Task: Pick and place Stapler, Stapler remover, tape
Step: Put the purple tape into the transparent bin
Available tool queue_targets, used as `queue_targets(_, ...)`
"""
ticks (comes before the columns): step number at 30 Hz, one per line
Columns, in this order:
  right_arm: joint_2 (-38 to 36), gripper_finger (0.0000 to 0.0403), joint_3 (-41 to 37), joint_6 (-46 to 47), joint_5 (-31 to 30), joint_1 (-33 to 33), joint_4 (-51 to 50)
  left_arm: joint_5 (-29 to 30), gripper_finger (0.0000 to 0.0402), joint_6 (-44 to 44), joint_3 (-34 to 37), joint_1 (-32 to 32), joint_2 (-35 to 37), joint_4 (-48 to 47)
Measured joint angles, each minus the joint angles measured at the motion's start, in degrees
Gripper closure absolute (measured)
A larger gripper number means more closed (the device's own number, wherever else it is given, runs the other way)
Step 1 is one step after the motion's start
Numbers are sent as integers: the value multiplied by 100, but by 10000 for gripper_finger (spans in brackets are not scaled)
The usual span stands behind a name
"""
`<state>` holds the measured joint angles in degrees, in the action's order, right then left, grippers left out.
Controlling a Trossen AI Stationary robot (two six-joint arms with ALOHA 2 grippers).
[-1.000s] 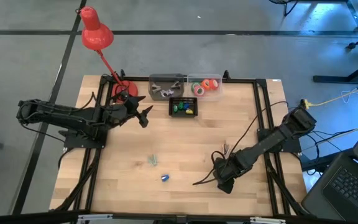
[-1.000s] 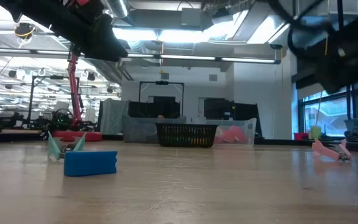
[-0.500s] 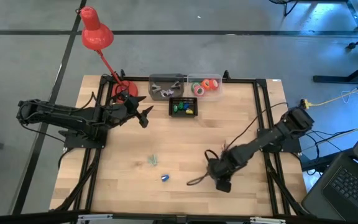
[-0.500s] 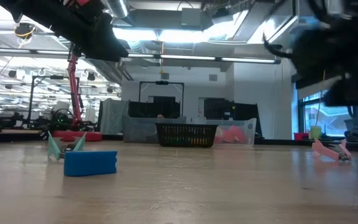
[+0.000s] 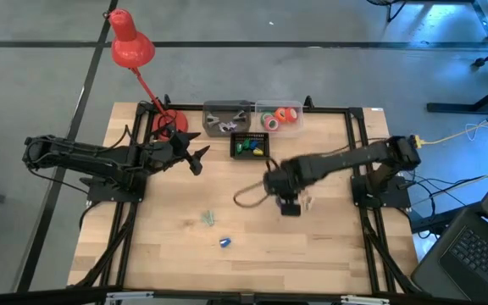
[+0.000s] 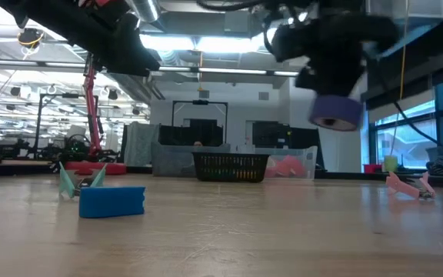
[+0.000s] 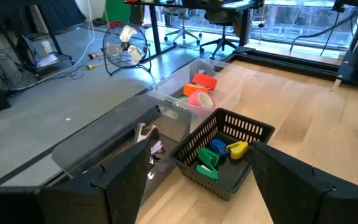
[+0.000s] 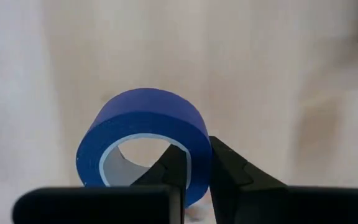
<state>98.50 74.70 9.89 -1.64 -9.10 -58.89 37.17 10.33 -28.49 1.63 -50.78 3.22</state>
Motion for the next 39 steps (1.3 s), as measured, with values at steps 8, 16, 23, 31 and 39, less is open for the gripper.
queue_targets(8, -2, 365, 479, -1380, -481, 1372, -135, -111, 132, 1, 0, -2, 0, -4)
queue_targets(16, -2, 366, 485, -2249, -486, 2992, 249, -109, 132, 1, 0, 0, 0, -7)
queue_targets(23, -2, 365, 485, -2549, -484, 4266, 1383, -107, 132, 0, 0, -2, 0, -4)
queue_targets(31, -2, 366, 476, -2520, -454, 4948, 1844, -83, 132, 0, 0, -2, 0, -4)
queue_targets(39, 322, 366, 179, -2510, -541, 4957, 2165, -82, 132, 0, 0, 0, 0, 2)
